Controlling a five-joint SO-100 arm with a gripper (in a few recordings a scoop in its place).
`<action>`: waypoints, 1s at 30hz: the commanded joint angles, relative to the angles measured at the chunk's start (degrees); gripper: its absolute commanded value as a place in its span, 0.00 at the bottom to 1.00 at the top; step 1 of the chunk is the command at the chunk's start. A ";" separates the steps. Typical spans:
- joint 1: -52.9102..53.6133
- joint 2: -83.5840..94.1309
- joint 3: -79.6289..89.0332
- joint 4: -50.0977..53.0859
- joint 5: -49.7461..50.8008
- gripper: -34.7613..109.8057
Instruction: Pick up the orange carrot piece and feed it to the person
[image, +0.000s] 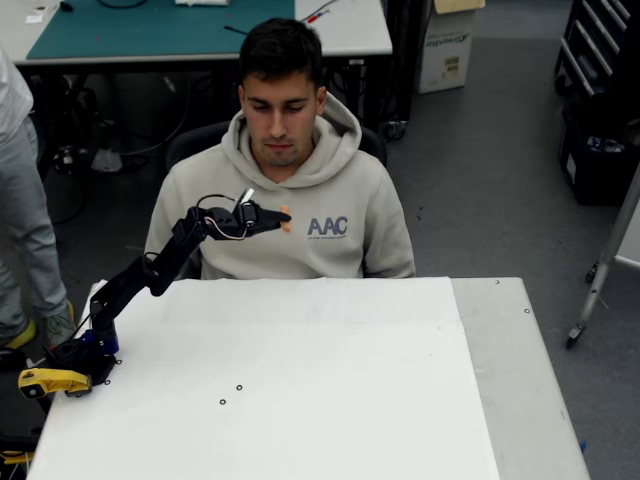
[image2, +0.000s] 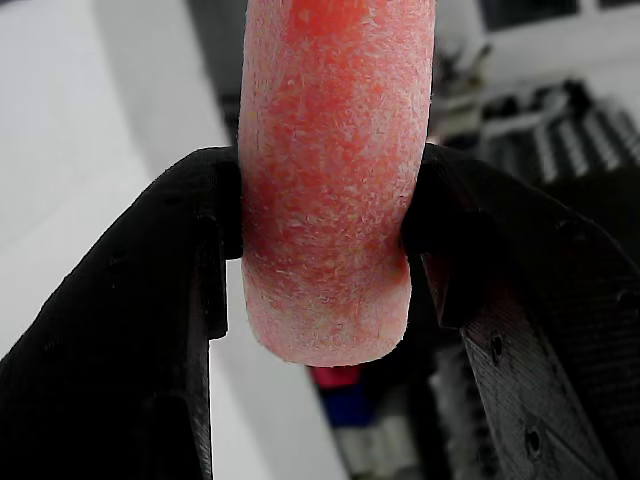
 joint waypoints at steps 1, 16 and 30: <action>-1.85 2.55 -3.52 -8.61 -2.11 0.23; -10.81 -3.25 -2.29 -34.01 -13.62 0.23; -11.16 -7.65 -2.37 -42.28 -18.98 0.23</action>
